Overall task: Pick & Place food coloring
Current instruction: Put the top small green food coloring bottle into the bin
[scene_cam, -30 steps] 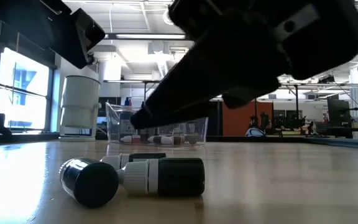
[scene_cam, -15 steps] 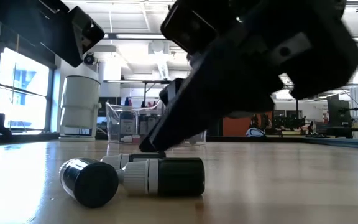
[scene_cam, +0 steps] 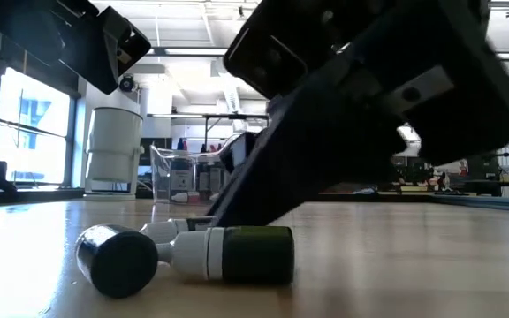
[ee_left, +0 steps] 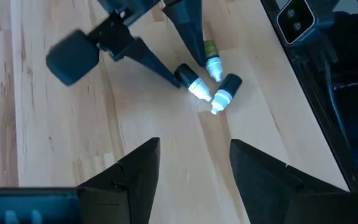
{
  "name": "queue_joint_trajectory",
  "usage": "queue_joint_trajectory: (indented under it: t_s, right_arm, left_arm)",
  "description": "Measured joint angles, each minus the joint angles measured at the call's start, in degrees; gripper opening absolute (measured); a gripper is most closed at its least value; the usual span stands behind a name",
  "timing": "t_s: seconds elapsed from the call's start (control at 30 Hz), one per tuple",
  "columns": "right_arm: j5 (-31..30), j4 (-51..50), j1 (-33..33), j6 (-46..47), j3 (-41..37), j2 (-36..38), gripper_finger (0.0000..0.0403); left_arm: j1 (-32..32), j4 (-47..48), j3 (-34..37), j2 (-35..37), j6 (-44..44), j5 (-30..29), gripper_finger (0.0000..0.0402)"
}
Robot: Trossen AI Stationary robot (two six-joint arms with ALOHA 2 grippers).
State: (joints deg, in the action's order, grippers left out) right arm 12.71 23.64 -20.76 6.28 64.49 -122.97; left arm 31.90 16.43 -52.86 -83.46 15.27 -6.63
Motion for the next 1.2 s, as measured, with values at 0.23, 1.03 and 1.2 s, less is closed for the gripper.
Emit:
queue_joint_trajectory:
  t_s: [0.23, 1.03, 1.2]
  right_arm:
    - [2.2, 4.2, 2.1, -2.2, 0.0, -1.6, 0.0149]
    - [9.4, -3.5, 8.8, -2.9, -0.2, 7.3, 0.0072]
    - [-3.2, -16.2, 12.0, -11.9, -0.1, 19.6, 0.0074]
  left_arm:
    - [0.0, 0.0, 0.0, 0.0, 0.0, 0.0, 0.0192]
    - [0.0, 0.4, 0.0, 0.0, 0.0, 0.0, 0.0192]
    - [0.0, 0.4, 0.0, 0.0, 0.0, 0.0, 0.0192]
